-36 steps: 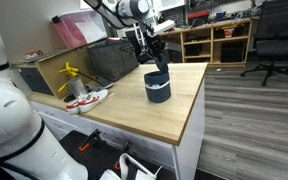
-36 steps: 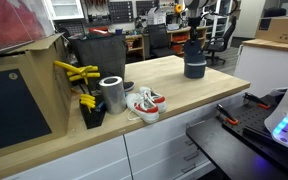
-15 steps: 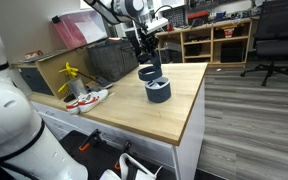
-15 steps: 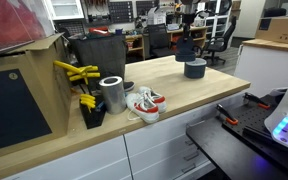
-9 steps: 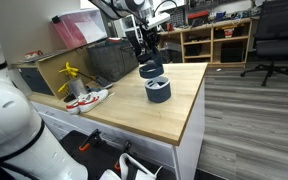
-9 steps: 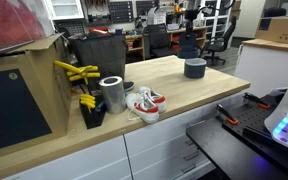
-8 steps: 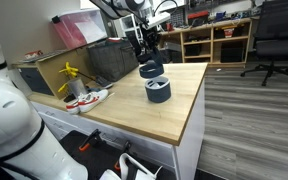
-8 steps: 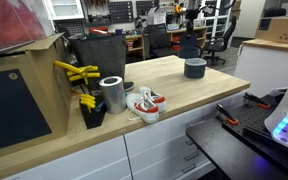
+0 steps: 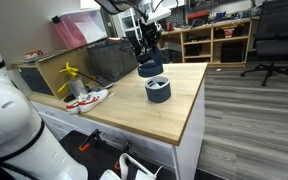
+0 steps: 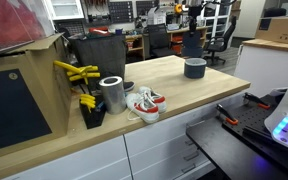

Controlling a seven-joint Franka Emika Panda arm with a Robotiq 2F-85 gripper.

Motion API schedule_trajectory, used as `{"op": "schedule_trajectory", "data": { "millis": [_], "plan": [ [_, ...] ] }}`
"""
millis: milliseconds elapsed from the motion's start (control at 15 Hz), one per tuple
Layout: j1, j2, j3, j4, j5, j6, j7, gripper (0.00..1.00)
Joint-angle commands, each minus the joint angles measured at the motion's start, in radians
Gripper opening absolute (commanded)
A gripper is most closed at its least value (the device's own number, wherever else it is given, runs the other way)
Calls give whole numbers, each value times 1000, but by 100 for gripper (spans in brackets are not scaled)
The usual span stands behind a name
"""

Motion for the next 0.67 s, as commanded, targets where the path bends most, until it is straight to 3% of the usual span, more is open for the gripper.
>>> {"op": "schedule_trajectory", "data": {
  "millis": [0,267,333,467,600],
  "plan": [
    [-2,-40,-12,-8,16,-51,-62,2],
    [-4,-46,-25,-4,19,-58,-74,2],
    [-5,-47,-28,-4,23,-58,-68,32],
    [-6,-51,-34,-3,39,-52,-48,40],
    [1,-50,-34,5,66,-59,1,56]
  ]
}}
